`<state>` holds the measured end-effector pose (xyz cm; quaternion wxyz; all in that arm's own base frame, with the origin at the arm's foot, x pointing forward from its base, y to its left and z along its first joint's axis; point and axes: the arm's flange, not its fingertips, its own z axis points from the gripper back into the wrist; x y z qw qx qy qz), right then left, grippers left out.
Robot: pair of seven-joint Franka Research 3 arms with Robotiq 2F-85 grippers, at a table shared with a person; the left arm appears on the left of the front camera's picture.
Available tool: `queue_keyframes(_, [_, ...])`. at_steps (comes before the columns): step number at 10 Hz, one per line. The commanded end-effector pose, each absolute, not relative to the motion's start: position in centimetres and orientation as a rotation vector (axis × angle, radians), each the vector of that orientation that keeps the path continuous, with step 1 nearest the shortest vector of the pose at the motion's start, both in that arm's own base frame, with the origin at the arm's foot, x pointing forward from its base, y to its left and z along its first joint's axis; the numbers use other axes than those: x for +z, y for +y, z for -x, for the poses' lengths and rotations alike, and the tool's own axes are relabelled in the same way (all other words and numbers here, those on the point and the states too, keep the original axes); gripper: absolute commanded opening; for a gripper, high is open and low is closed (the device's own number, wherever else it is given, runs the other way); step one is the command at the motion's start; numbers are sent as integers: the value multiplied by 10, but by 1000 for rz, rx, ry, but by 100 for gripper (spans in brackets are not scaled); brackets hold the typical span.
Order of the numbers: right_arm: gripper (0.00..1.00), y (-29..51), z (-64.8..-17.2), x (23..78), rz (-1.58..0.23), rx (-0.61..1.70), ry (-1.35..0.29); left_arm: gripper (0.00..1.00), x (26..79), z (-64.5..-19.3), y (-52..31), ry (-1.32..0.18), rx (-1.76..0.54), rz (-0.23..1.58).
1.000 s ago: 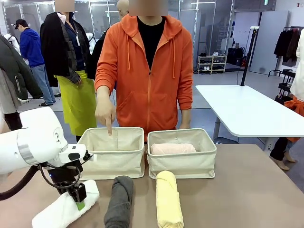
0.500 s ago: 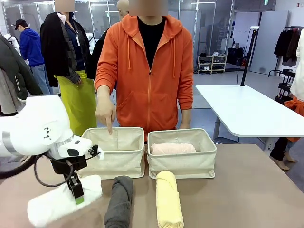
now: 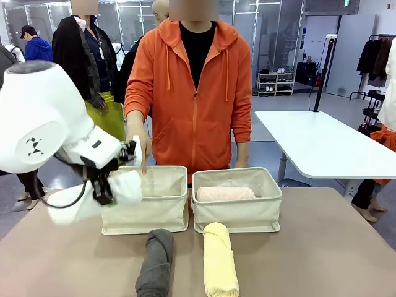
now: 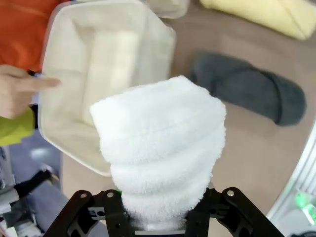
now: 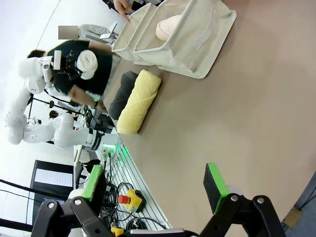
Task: Divide the towels into two baskets.
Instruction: Pick up one hotel-folded towel from the bottom of the table and place it in the Fabric basket indicated by the person.
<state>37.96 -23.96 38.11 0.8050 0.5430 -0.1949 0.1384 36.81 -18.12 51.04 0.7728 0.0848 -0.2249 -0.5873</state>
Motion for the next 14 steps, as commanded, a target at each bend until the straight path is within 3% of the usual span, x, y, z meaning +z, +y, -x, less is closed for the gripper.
queue_keyframes(1, [100, -239, -379, 384, -1170, 297, -423, 43, 503, -391, -191, -584, -1319, -211])
queue_keyframes(7, [100, -239, -379, 384, -1170, 297, -423, 43, 510, -386, -191, -559, -1295, -194])
queue_keyframes(8, [100, -239, -379, 384, -1170, 297, -423, 43, 519, -384, -198, -576, -1371, -291])
queue_keyframes(11, [100, -239, -379, 384, -1170, 297, -423, 43, 519, -447, -230, -581, -1498, -413])
queue_keyframes(14, [100, -239, -379, 384, -1170, 297, -423, 43, 489, -509, -232, -539, -1498, -415])
